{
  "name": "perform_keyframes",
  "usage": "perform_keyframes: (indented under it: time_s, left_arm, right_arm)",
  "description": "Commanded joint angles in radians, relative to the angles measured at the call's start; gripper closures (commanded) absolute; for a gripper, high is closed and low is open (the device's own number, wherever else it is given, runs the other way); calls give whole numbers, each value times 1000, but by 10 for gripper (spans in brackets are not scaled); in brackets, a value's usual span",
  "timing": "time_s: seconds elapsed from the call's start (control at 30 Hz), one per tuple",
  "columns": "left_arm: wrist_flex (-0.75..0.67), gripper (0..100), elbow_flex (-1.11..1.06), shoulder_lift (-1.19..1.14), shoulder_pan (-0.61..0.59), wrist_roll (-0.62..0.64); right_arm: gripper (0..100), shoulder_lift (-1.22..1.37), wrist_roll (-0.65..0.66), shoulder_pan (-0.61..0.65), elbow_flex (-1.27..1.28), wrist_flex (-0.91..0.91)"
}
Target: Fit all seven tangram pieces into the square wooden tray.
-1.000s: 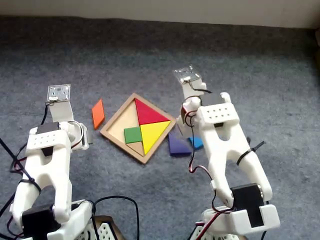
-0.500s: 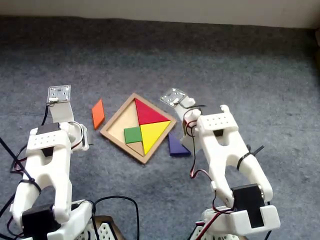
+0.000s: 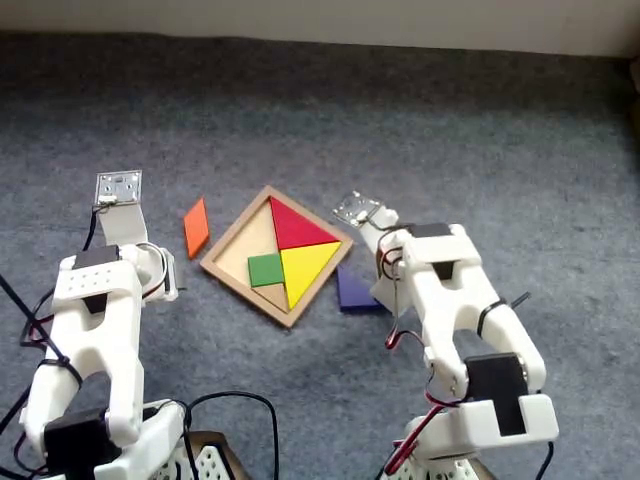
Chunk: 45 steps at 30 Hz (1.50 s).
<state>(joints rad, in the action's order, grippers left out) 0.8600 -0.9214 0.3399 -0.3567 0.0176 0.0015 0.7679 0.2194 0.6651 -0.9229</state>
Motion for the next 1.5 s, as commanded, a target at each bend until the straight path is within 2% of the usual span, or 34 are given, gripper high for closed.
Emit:
perform_keyframes:
  time_s: [0.0, 0.43, 0.6, 0.7, 1.03, 1.17, 1.37, 1.47]
  left_arm:
    - [-12, 769, 4, 33, 21, 3]
    - [-12, 769, 4, 33, 21, 3]
    - [-12, 769, 4, 33, 21, 3]
    - [-12, 769, 4, 33, 21, 3]
    - [-12, 769, 2, 33, 21, 3]
    - [-12, 769, 2, 33, 21, 3]
    - [-12, 769, 2, 33, 21, 3]
    - [-12, 769, 1, 33, 21, 3]
  right_arm:
    - [820, 73, 14, -15, -45, 5]
    - [825, 88, 8, -13, -96, 4]
    - [831, -31, 8, -13, -143, -44]
    - [875, -91, 8, -7, -142, -44]
    - [889, -114, -2, 4, -150, -50]
    - [889, -114, -69, 71, -219, -50]
    - [889, -104, -71, 234, -306, -42]
    - [889, -104, -68, 309, -302, 27]
